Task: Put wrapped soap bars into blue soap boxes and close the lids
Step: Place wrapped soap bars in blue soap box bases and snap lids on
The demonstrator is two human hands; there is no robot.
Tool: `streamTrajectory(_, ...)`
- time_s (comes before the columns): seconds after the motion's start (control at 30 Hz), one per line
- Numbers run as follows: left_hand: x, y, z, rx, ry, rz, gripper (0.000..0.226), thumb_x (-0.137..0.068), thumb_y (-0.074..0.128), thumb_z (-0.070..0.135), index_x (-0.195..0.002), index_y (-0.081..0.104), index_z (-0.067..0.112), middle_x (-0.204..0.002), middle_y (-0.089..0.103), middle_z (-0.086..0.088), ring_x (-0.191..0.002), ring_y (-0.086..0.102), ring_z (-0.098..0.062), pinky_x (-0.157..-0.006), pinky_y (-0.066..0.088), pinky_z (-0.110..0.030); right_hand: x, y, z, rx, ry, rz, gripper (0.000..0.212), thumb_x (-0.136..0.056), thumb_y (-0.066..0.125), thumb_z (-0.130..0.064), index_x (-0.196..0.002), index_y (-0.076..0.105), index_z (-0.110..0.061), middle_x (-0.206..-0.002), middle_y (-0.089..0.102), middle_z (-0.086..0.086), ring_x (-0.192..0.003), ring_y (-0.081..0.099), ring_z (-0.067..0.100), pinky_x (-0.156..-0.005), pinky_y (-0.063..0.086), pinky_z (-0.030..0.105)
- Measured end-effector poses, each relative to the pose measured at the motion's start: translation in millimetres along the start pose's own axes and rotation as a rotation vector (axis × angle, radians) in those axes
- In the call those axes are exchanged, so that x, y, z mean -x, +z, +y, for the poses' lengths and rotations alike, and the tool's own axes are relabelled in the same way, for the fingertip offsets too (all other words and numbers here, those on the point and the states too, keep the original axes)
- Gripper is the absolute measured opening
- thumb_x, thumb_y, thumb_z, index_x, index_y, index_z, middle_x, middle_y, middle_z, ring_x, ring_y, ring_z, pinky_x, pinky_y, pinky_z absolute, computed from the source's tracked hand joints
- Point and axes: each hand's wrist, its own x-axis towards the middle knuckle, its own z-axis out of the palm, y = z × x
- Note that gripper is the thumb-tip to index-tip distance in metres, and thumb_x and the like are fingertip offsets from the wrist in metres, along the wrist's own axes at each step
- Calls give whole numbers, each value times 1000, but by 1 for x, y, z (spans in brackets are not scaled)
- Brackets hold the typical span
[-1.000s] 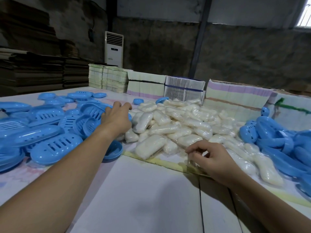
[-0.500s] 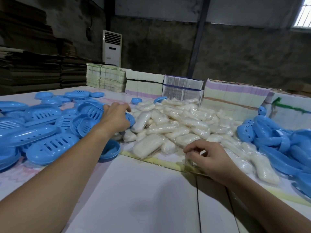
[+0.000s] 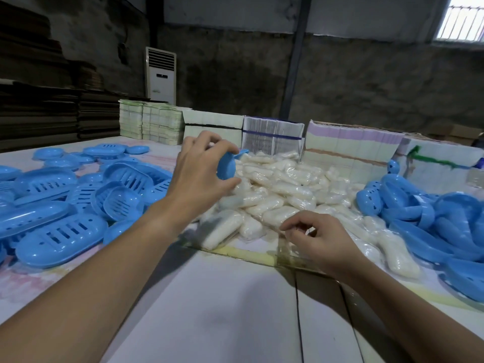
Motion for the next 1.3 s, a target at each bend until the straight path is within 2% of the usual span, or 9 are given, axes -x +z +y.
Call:
streamTrajectory(0.07,9,2,23,147,70,-18,48,-70,88,35,-112,64,30,-110,39,16,-105,43,-12,-83,35,-16,-1,-3,1,10,11,25,27,-82,65,-9,-75,74,-33,-72,67,-13,-60,56,0,-57,41,10)
streamTrajectory(0.2,27,11,51,401,71,-179,43,-66,89,42,-100,65,30,-107,47,14,-101,53,-9,-87,51,-30,-7,-16,4,44,75,116,24,-83,63,-9,-75,72,-30,-72,69,2,-62,57,13,-52,42,12)
streamTrajectory(0.4,36,22,52,479,20,-525,38,-61,83,58,-80,61,33,-97,52,15,-89,56,-5,-74,52,-21,-10,-59,16,219,146,348,19,-86,62,-16,-87,72,-32,-81,68,-15,-80,61,5,-70,47,25)
streamTrajectory(0.5,40,27,47,394,108,-703,35,-62,78,62,-77,60,37,-98,54,15,-92,56,-4,-77,47,-20,-11,-67,26,409,223,249,15,-84,63,-22,-90,68,-35,-76,64,-12,-77,59,10,-65,43,25)
streamTrajectory(0.6,43,32,45,331,158,-806,35,-64,73,65,-87,59,43,-103,53,19,-97,53,-2,-87,49,-28,-9,-65,33,623,329,65,27,-80,63,-35,-107,64,-35,-88,64,-12,-87,59,13,-74,50,34)
streamTrajectory(0.9,50,42,47,424,147,-794,41,-74,82,48,-108,61,41,-106,53,20,-102,53,0,-81,42,-11,-11,-50,35,927,348,-59,54,-80,56,-42,-134,49,-34,-124,60,0,-120,39,29,-86,37,41)
streamTrajectory(1.07,50,43,48,443,137,-791,41,-75,84,45,-109,62,40,-107,54,20,-102,54,0,-82,44,-11,-13,-50,34,761,311,-67,59,-73,65,-38,-130,51,-37,-106,66,-7,-115,38,23,-76,31,35)
streamTrajectory(1.2,51,43,46,456,120,-788,43,-74,84,45,-110,61,43,-107,54,23,-103,54,3,-83,44,-10,-11,-53,37,762,346,-178,62,-77,61,-47,-137,46,-41,-122,62,-3,-128,33,25,-94,36,41)
streamTrajectory(1.3,51,43,46,469,74,-803,47,-71,84,49,-110,59,45,-108,59,22,-103,57,3,-86,50,-19,-9,-52,35,767,314,-159,59,-77,62,-50,-134,47,-42,-104,57,-3,-123,38,22,-94,36,40)
